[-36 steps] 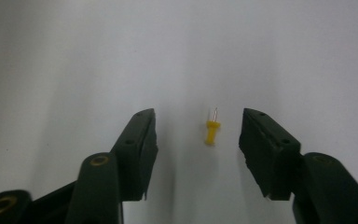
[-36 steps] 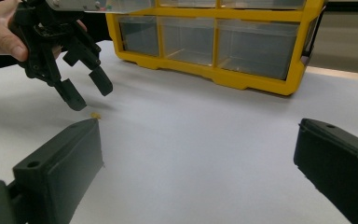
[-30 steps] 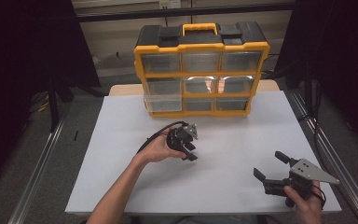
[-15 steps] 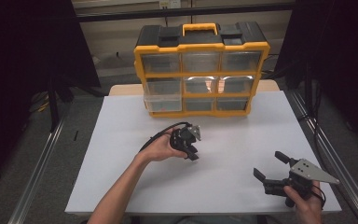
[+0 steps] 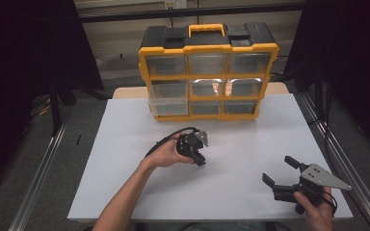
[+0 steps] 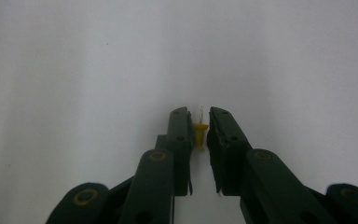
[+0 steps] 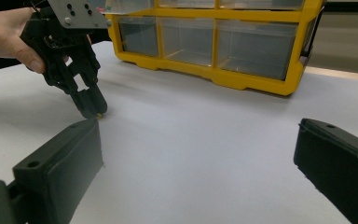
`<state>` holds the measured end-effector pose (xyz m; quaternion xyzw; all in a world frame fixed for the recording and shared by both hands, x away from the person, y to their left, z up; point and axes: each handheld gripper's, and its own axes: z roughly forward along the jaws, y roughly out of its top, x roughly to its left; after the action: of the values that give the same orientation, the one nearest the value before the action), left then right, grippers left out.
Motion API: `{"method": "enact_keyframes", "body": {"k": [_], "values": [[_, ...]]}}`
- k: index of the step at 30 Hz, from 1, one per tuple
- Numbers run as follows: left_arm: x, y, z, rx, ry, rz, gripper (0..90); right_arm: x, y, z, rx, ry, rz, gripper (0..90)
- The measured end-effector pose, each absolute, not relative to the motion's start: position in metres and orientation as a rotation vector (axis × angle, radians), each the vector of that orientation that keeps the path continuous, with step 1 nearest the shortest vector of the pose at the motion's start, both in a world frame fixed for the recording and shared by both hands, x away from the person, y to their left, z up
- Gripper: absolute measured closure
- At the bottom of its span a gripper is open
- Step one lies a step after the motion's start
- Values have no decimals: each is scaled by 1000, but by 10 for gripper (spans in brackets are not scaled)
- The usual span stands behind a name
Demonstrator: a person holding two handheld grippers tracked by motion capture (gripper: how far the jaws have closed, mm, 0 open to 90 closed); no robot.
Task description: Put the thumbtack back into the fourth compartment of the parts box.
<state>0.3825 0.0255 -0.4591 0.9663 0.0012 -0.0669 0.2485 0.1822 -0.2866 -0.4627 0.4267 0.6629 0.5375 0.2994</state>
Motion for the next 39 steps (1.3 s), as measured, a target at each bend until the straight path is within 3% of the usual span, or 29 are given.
{"method": "enact_keyframes", "body": {"k": [12, 39], "values": [[387, 30, -462, 2595, 41, -206, 849, 182, -287, -463, 1125, 1768, 1425, 8], [388, 56, -451, 2471, 104, -187, 854, 182, -288, -463, 1132, 1769, 1424, 8]]}}
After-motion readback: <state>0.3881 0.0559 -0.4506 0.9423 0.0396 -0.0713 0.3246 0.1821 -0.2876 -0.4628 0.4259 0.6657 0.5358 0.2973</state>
